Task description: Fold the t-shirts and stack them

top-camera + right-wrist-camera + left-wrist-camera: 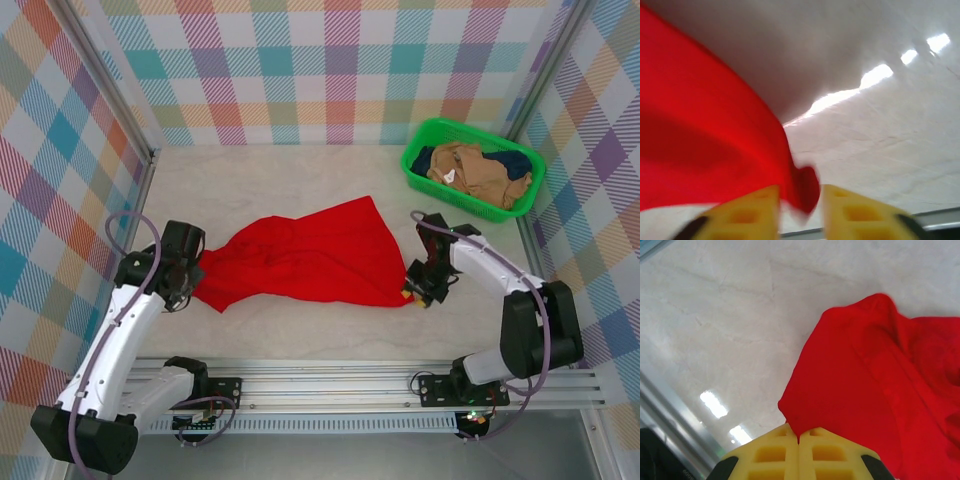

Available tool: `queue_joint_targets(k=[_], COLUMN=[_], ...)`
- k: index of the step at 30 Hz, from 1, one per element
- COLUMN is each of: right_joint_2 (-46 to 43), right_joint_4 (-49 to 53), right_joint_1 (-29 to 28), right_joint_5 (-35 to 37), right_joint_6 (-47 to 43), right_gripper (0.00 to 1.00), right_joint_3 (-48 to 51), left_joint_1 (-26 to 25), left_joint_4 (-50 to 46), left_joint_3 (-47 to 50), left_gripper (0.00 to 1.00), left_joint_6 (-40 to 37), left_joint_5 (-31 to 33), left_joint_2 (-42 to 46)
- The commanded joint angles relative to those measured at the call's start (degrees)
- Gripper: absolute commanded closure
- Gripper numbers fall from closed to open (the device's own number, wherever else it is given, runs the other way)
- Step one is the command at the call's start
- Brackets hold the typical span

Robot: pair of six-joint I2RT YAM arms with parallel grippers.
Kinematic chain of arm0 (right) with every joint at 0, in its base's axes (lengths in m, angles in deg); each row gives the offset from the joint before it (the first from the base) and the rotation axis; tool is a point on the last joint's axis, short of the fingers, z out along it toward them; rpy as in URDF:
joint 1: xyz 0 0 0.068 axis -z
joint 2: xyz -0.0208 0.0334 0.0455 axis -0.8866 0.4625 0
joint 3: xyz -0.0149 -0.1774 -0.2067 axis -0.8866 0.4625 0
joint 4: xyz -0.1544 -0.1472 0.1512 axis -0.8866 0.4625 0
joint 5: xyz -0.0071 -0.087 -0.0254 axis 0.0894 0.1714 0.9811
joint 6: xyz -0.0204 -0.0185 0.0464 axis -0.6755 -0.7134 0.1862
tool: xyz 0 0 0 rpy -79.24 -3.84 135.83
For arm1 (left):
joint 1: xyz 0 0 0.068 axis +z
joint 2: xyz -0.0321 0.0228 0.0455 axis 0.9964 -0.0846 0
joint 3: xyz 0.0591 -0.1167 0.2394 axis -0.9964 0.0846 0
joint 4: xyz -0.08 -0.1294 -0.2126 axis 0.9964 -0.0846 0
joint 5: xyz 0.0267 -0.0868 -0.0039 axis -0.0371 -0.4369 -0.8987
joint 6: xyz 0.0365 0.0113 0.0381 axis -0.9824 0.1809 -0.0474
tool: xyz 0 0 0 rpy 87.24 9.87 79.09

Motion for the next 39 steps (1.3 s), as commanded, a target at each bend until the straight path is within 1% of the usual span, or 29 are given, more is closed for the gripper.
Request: queue_joint_targets(k=[1, 4, 9, 11, 14, 17, 21, 27, 32, 34, 37, 39], right_joint_2=[-1.4, -4.5, -7.3, -7.3, -5.2, -1.1, 2.1, 2.9, 5.4, 5.4, 2.2, -0.6], right_joint_4=[-0.1, 1.0, -2.3, -4.5, -8.0, -11.1, -14.0, -13.5, -14.5, -13.1, -9.3, -6.7], right_joint_1=[-0.2, -0.1, -0.3, -0.4, -0.4, -0.3, -0.4, -0.6, -0.7, -0.6, -0.9, -0.9], right_joint_5=[2.7, 4.6, 0.7, -0.1, -0.2, -1.5, -2.5, -2.7, -2.4, -1.9, 0.6, 2.0], right_joint_6=[0.8, 1.4, 4.6, 5.6, 6.3, 7.3, 8.8, 10.8, 11.3, 11.6, 11.4, 11.1], right_gripper=[0.56, 0.56, 0.64, 0.64, 0.64, 0.63, 0.66, 0.65, 0.66, 0.64, 0.56, 0.53], right_joint_3=[-1.4, -0.9, 5.9, 7.7, 7.8, 7.1, 7.6, 7.8, 7.7, 7.5, 6.5, 6.2], left_joint_1=[-1.4, -1.7, -2.3, -2.5, -2.5, -2.5, -2.6, -2.7, -2.7, -2.7, -2.8, -2.8], left_joint_4=[-1.9, -1.6, -1.5, -1.7, -1.8, -1.9, -1.7, -1.2, 1.2, 1.9, 2.4, 2.5], left_joint_3=[1.8, 2.6, 3.5, 3.6, 3.8, 3.9, 4.1, 4.2, 5.0, 5.0, 4.9, 5.1], left_gripper=[1.00, 1.00, 1.00, 1.00, 1.00, 1.00, 1.00, 1.00, 1.00, 1.00, 1.00, 1.00], left_joint_6=[1.6, 1.3, 1.7, 1.6, 0.8, 0.3, 0.2, 0.1, -0.3, -0.6, -0.7, -0.5], left_joint_5=[-0.8, -1.8, -3.1, -3.3, -3.9, -4.5, -4.7, -5.5, -7.6, -8.2, -8.8, -9.0], left_joint_2=[1.2, 1.7, 2.0, 2.2, 2.1, 2.0, 2.3, 2.7, 2.8, 2.5, 2.0, 2.1])
